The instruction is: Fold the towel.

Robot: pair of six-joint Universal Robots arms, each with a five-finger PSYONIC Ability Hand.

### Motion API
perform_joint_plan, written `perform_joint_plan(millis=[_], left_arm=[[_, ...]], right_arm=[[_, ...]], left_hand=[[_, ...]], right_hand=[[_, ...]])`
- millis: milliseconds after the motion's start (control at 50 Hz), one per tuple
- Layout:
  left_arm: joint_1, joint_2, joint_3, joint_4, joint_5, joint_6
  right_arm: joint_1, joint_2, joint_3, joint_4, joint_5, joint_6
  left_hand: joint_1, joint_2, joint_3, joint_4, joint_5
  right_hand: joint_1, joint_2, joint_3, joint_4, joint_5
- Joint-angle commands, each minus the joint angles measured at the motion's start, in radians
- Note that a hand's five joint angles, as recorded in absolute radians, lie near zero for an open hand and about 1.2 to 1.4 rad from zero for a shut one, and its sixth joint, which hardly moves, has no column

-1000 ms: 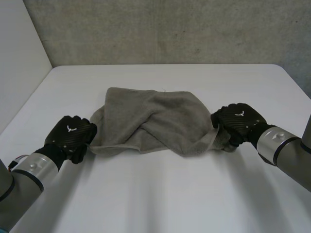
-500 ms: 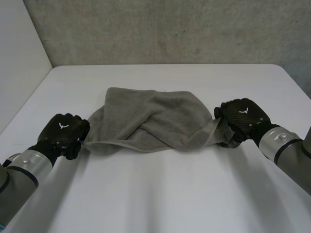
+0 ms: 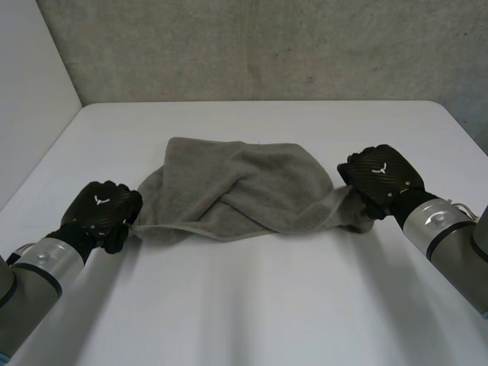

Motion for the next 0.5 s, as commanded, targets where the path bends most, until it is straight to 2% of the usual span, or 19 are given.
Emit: perform_joint_plan(millis=[20,40,60,80,100,120,420,500], left_arm=[[0.0,0.0,-0.001,0.0,0.001,0.0],[0.0,0.0,-0.002,0.0,0.002,0.0],[0.001,0.0,-0.002,0.0,0.002,0.0],[0.0,-0.002,-0.002,0.0,0.0,0.0],[0.0,-0.002,-0.002,0.0,0.0,0.0],[0.0,0.0,-0.002,0.0,0.001,0.0],[0.0,-0.002,-0.005,0.005,0.0,0.0],[-0.002,-0.002,-0.008,0.005,0.0,0.0]], right_arm=[[0.007,-0.001,0.016,-0.022,0.0,-0.032],[0.007,-0.001,0.016,-0.022,0.0,-0.032],[0.007,-0.001,0.015,-0.024,0.003,-0.034],[0.007,-0.001,0.016,-0.024,0.005,-0.034],[0.007,-0.001,0.016,-0.024,0.005,-0.034],[0.009,-0.001,0.018,-0.024,0.003,-0.034],[0.012,0.008,0.01,-0.001,0.023,-0.031],[0.009,-0.036,0.018,0.1,0.025,-0.026]], left_hand=[[-0.029,-0.124,-0.151,-0.116,-0.232],[-0.029,-0.124,-0.151,-0.116,-0.232],[-0.029,-0.124,-0.151,-0.116,-0.232],[-0.029,-0.124,-0.151,-0.116,-0.232],[-0.029,-0.124,-0.151,-0.116,-0.232],[-0.029,-0.124,-0.151,-0.116,-0.232],[-0.029,-0.124,-0.151,-0.116,-0.232],[-0.029,-0.124,-0.151,-0.116,-0.232]], right_hand=[[0.517,0.511,0.518,0.519,0.522],[0.516,0.51,0.517,0.518,0.52],[0.231,0.225,0.232,0.233,0.236],[-0.164,-0.17,-0.163,-0.163,-0.16],[-0.168,-0.174,-0.167,-0.166,-0.164],[-0.267,-0.273,-0.266,-0.265,-0.262],[-0.303,-0.309,-0.302,-0.302,-0.299],[-0.301,-0.306,-0.299,-0.299,-0.296]])
